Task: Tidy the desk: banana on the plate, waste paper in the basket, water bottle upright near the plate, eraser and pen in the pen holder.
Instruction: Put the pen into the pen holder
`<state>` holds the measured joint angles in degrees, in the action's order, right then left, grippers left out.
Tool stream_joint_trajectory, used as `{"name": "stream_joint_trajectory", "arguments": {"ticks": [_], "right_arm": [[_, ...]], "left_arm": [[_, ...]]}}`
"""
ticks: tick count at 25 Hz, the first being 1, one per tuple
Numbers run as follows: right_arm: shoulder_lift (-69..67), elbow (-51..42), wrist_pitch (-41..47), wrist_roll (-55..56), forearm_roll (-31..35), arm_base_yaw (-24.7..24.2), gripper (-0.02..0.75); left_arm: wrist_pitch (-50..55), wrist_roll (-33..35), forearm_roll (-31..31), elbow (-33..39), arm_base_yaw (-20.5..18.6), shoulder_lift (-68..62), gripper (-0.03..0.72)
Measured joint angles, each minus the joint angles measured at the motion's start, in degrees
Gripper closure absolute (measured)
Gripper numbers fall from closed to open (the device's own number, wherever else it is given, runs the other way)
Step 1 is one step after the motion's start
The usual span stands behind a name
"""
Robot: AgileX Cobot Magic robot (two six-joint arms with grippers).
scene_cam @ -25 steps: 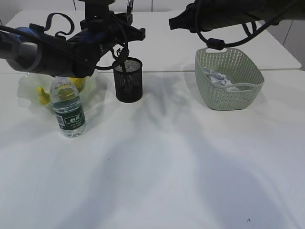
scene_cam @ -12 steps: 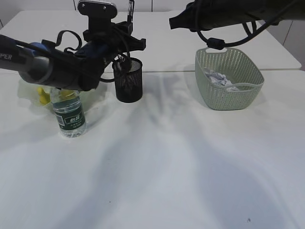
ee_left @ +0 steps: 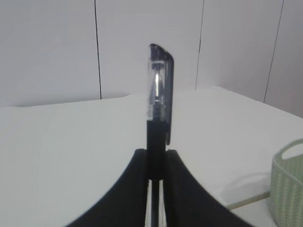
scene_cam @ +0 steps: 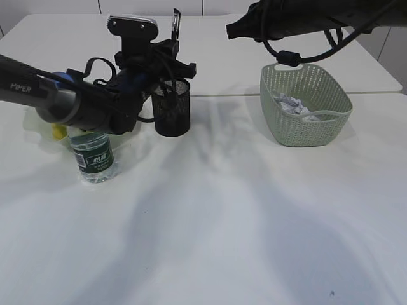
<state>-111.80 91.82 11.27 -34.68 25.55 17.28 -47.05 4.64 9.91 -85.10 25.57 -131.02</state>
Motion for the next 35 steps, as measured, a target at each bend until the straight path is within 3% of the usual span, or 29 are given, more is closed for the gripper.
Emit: {"name": "stream_joint_trajectory", "arguments": {"ticks": [24, 35], "right_arm": [[0.0, 0.0, -0.3, 0.0, -1.3, 0.0, 0.754], [0.0, 0.0, -0.4, 0.0, -1.4, 0.0, 0.754]], "left_arm": [[-2.3, -0.4, -3.2, 0.0, -1.1, -3.5, 0.661], [1.8, -0.5, -3.5, 0.0, -1.1, -3.7, 0.661]]}}
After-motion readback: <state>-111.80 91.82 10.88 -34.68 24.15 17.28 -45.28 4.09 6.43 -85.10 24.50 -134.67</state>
